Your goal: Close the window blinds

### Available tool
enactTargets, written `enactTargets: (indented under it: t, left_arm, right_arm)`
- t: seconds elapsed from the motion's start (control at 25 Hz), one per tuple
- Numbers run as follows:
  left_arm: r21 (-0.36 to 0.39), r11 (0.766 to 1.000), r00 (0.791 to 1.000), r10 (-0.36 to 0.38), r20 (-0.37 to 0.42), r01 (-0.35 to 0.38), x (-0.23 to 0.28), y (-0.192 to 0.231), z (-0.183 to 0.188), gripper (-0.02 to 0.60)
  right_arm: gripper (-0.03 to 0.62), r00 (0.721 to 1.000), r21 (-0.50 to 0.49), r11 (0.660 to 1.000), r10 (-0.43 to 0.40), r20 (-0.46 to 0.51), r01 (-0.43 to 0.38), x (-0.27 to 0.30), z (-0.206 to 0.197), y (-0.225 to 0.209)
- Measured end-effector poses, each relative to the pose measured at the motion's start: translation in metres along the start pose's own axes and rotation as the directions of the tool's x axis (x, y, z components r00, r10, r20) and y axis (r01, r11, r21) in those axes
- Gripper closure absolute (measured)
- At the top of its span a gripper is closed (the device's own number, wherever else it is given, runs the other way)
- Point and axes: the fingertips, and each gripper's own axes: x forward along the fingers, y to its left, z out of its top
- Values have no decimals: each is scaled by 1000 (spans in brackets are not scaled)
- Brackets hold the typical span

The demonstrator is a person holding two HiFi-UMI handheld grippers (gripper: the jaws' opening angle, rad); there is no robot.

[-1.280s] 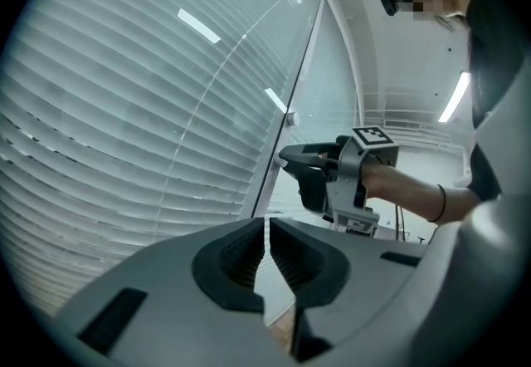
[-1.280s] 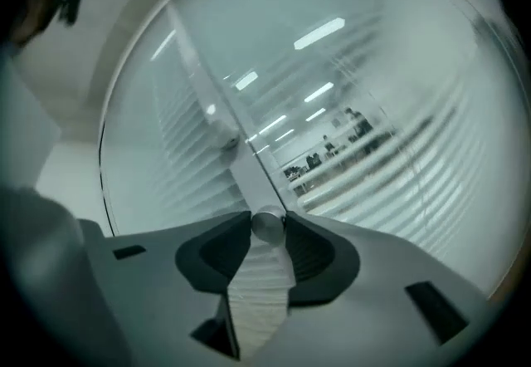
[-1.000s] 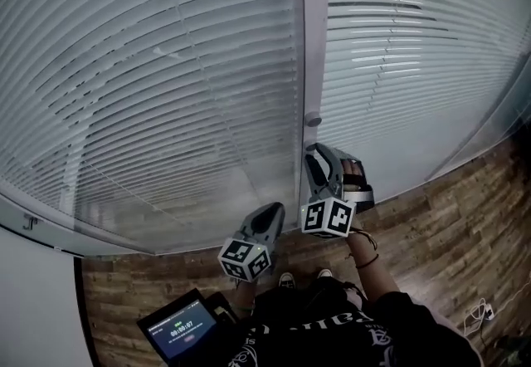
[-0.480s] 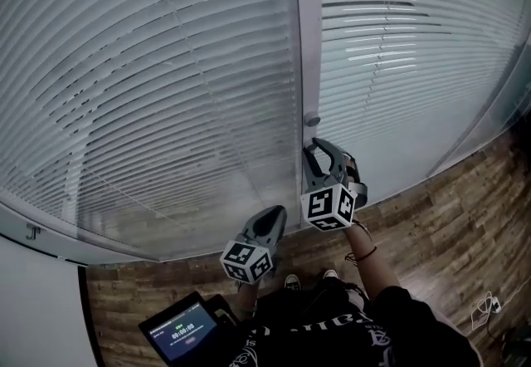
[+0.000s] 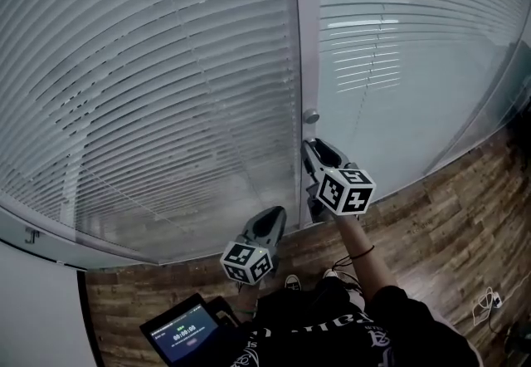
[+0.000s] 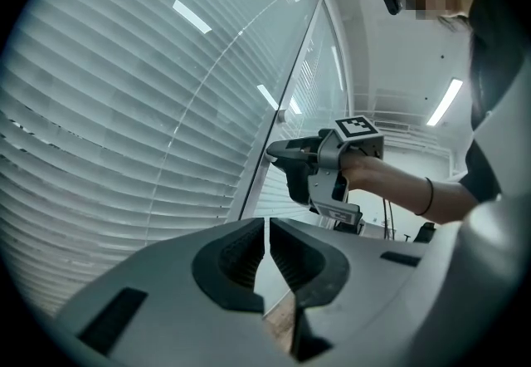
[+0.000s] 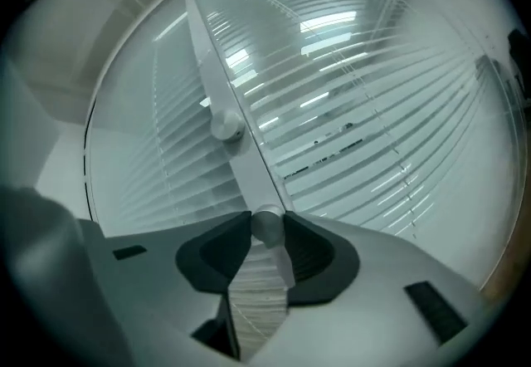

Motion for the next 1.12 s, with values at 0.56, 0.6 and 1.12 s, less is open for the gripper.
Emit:
enactTargets:
  t: [0.56,0.6,1.12]
  left_arm:
    - [-37,995,994,-95,-59,93,-15,-20,-42,575]
    - [-43,994,992,-104,-68,102,-16,-23,-46,575]
    - [-60,990,988,-132,-81,127,-20,-104,-71,575]
  right_arm:
    - [457,980,-166,983,-112,-166,84,-83,-108,-11]
    - [457,975,-170,981,-122,-188,90,-93,-117,-11]
    - [457,969,-94,993,-87,-229,67,-213,-142,-22]
